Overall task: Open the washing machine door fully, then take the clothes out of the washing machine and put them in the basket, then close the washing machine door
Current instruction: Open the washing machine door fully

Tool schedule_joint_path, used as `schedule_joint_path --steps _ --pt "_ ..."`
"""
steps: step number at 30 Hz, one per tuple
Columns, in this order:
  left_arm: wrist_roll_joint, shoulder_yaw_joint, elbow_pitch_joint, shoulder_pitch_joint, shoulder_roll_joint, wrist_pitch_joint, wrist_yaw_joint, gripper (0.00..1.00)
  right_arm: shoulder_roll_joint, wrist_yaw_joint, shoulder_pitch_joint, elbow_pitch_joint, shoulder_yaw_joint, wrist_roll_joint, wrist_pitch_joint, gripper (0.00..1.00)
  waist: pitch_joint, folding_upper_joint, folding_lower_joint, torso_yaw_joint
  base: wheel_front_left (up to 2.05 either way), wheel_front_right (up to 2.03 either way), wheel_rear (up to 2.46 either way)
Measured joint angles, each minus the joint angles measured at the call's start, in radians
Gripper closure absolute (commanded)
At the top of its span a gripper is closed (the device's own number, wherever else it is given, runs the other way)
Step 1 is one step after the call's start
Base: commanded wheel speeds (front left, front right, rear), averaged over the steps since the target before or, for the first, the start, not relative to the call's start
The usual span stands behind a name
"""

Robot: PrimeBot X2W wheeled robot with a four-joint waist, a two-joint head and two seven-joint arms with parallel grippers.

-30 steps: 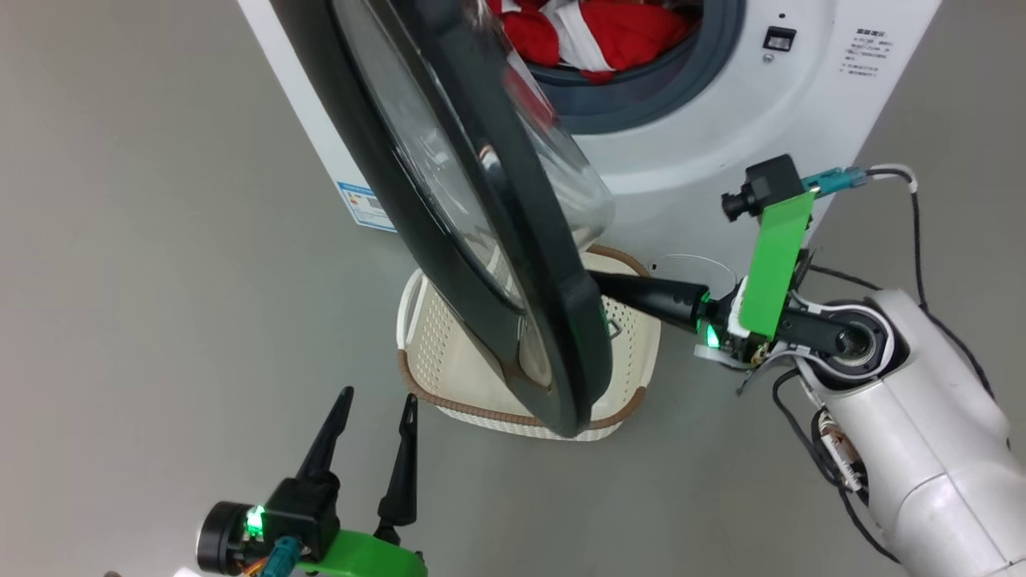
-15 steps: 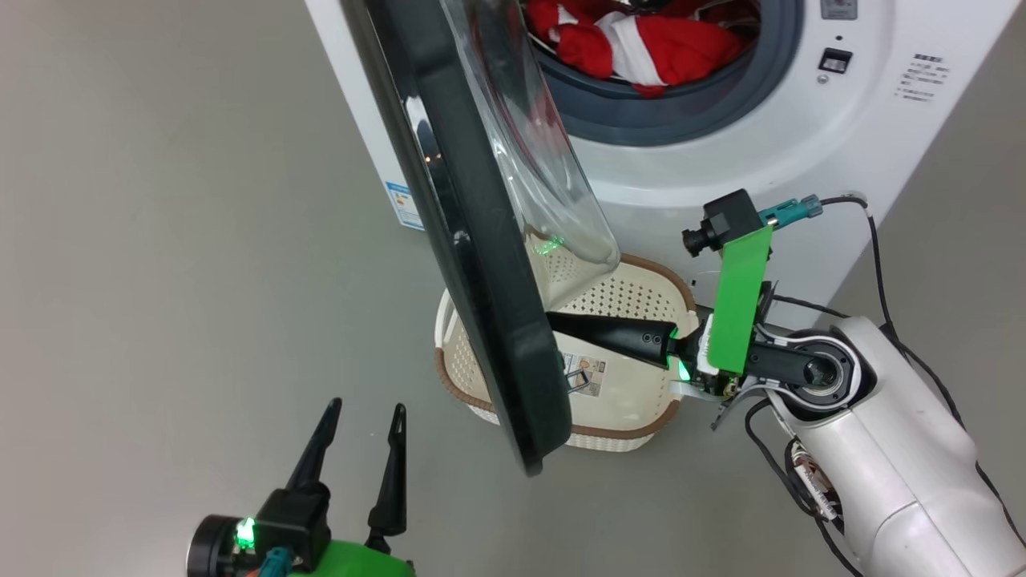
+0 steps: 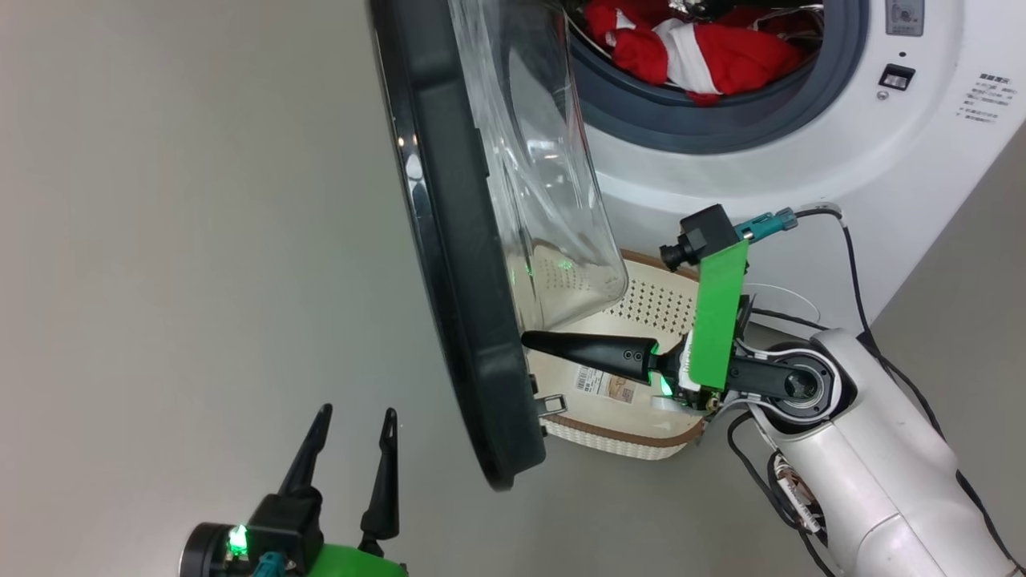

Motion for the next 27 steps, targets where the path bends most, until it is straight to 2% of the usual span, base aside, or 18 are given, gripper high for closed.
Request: schedule_joint_path --steps 27 --pt "0.000 0.025 -0.007 0.019 0.000 0.000 0.002 0.00 0.037 0.000 0.020 -0.006 0.019 -0.010 0.018 1.00 -0.006 0.0000 0.0000 0.053 0.00 0.00 0.00"
